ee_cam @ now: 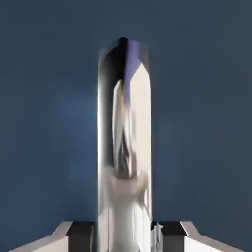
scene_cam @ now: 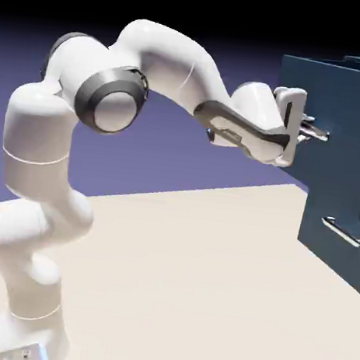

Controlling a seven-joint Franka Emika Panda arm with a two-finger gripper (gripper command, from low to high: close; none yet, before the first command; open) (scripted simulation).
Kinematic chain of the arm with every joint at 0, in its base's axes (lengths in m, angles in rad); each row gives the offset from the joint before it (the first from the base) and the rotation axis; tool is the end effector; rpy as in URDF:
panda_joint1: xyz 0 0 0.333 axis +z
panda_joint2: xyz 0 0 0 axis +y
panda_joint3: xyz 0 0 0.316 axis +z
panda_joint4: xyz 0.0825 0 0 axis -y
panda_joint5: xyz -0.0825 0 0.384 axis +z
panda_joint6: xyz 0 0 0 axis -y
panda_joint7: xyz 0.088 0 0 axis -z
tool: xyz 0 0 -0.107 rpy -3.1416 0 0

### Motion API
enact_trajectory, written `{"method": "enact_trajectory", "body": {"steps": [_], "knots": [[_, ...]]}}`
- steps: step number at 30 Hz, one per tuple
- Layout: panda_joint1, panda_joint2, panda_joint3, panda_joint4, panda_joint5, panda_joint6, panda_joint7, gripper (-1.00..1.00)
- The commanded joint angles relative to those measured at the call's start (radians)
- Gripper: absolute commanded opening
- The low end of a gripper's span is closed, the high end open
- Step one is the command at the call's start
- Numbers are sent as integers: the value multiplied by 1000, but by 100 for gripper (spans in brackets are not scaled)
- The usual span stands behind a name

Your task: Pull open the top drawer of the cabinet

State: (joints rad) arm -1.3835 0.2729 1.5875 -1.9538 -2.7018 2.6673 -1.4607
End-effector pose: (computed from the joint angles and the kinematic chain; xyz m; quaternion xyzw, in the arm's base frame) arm 0.5793 0.0840 0.5063 -0.2709 0.6528 -0.2705 0.6537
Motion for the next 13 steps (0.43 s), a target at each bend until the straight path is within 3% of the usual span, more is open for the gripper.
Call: {"method": "enact_trajectory", "body": {"steps": [1,11,12,13], "knots": [[-36,1,36,-12,1,-2,-1,-100],[-341,124,368,-173,40,-73,-121,-100],[-341,124,368,-173,40,-73,-121,100],[-341,124,368,-173,40,-73,-121,100]]}}
